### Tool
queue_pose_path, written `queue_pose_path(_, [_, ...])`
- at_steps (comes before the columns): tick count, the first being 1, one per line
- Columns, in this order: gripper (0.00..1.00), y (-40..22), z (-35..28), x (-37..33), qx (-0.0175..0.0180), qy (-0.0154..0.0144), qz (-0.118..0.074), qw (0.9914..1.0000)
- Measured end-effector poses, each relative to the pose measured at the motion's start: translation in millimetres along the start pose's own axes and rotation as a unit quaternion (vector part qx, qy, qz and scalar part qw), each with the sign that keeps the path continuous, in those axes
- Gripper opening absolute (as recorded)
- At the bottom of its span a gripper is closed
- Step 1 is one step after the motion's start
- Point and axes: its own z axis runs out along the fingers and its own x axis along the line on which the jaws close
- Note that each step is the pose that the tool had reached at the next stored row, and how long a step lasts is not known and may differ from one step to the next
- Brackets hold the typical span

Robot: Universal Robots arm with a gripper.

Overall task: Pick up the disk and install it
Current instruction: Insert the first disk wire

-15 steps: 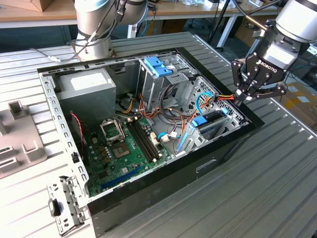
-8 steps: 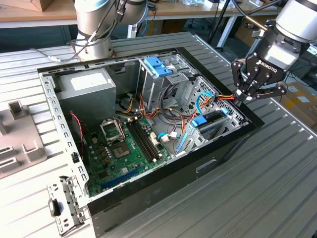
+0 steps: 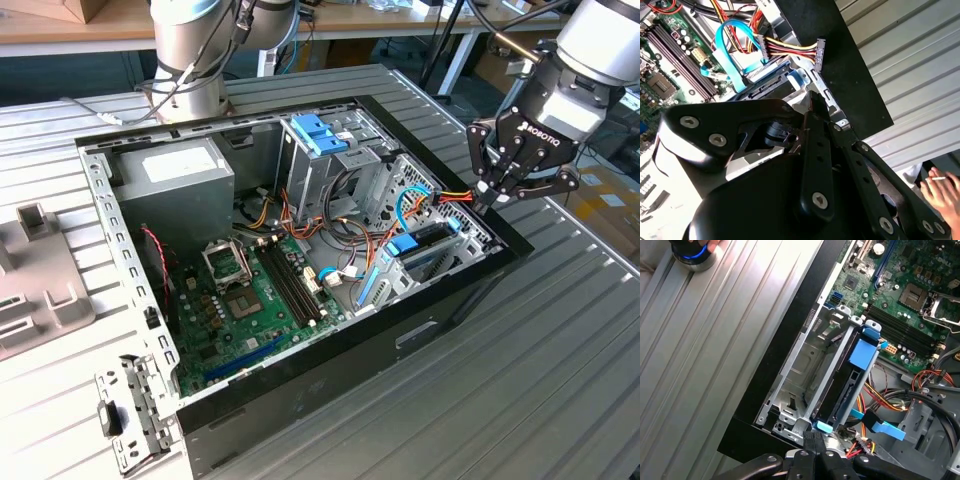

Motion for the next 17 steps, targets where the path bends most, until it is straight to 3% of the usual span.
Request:
queue_pose_path(4, [0.11,0.0,0.0,0.0,-0.0004,0.0004,-0.011,0.99994])
queue_pose_path(7, [0.11,0.0,0.0,0.0,-0.0018,0.0018,-0.049,0.99879])
queue_pose_path(17, [0.11,0.0,0.0,0.0,-0.0022,0.0022,-0.061,0.99812])
